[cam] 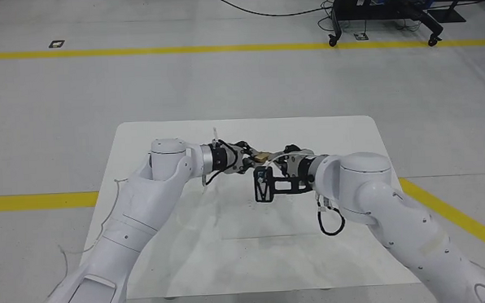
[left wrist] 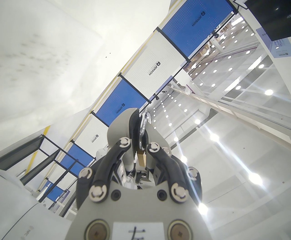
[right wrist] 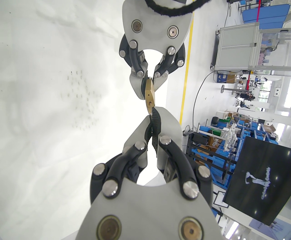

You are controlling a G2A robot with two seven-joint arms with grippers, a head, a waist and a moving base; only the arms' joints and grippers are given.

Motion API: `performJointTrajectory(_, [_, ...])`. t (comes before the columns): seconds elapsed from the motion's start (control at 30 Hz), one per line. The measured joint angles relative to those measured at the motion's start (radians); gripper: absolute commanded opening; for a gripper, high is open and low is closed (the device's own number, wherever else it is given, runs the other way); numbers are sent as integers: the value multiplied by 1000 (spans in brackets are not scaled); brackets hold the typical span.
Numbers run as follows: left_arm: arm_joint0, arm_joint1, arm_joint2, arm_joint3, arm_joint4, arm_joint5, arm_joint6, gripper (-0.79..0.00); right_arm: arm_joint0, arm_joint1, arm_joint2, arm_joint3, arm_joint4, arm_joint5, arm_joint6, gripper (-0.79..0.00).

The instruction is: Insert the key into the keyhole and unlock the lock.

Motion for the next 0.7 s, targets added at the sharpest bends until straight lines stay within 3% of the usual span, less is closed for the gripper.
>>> performJointTrajectory(0.7, [-9,3,-4,2,8,2,31,-785,69,-12,-79,46,-8,38,41,-785])
